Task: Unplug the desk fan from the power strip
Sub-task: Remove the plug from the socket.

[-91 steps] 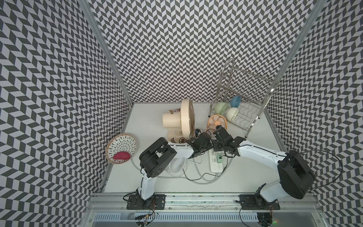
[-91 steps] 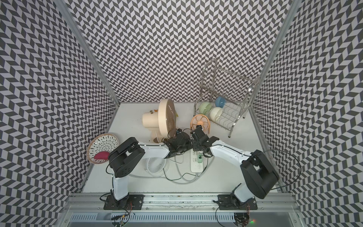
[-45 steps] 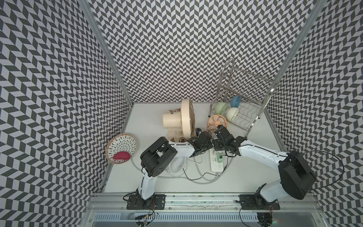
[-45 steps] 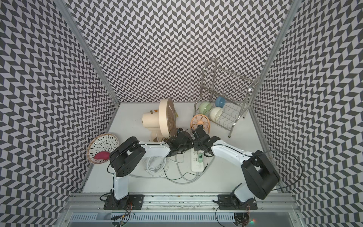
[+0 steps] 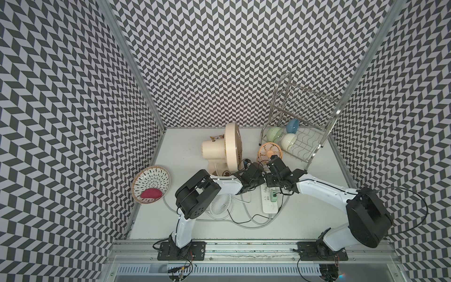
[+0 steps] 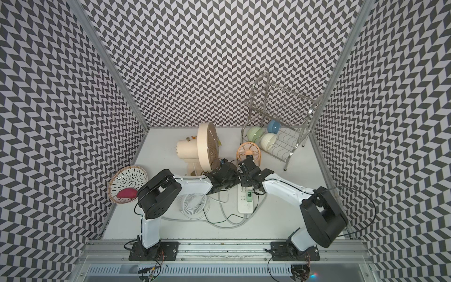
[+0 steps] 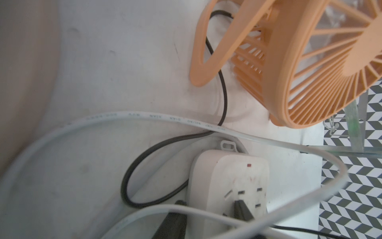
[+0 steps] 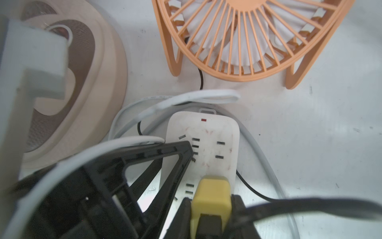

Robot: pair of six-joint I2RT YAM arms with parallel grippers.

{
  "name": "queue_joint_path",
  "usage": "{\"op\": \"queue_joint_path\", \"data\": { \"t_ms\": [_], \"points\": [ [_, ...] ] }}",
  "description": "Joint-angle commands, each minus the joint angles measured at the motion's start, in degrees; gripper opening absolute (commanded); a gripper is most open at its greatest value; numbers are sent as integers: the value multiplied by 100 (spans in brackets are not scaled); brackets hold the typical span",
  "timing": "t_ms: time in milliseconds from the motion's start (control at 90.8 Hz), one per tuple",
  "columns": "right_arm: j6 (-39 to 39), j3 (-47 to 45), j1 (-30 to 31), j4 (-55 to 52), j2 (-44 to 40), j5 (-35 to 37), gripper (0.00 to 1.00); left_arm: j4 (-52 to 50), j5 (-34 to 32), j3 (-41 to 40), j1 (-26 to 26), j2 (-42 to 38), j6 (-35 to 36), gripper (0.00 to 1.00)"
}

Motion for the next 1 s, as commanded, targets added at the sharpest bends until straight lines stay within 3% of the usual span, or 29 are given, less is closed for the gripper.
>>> {"op": "queue_joint_path", "data": {
  "t_ms": [0,88,143,187,264,319,353,452,518,573,639,694,892,936,991],
  "points": [
    [-161,449,249,1109,-444,-472,0,-1678,369,-404,-96,929,39,41],
    [-170,140,254,1927,-595,-2120,0,-1693,385,-391,-96,963,27,41],
    [-129,90,248,2156,-624,-2601,0,-1689,389,-390,-96,964,12,41],
    [-2,187,244,1945,-577,-2247,0,-1702,382,-399,-96,957,8,41],
    [343,533,131,765,-371,-502,0,-1713,355,-400,-97,939,7,40],
    [219,598,51,516,-285,-71,0,-1709,354,-401,-96,933,4,40],
    [111,536,65,665,-341,-225,0,-1705,361,-403,-96,943,14,40],
    [-138,211,118,1685,-688,-2072,0,-1719,386,-368,-96,994,23,40],
    [-89,177,129,1992,-796,-2687,0,-1726,389,-343,-101,1009,11,40],
    [-24,275,116,1794,-807,-2365,0,-1728,380,-344,-104,1007,17,40],
    [149,464,107,1300,-722,-1056,0,-1732,368,-351,-105,994,17,39],
    [5,687,111,888,-558,-604,0,-1737,368,-357,-104,988,17,39],
    [-97,499,263,1983,-389,-2837,0,-1711,288,-368,-129,882,54,39],
    [-97,562,277,1913,-357,-2801,0,-1709,275,-373,-139,865,49,39],
    [-106,684,269,1543,-348,-2076,0,-1713,279,-373,-132,872,52,39]
  ]
}}
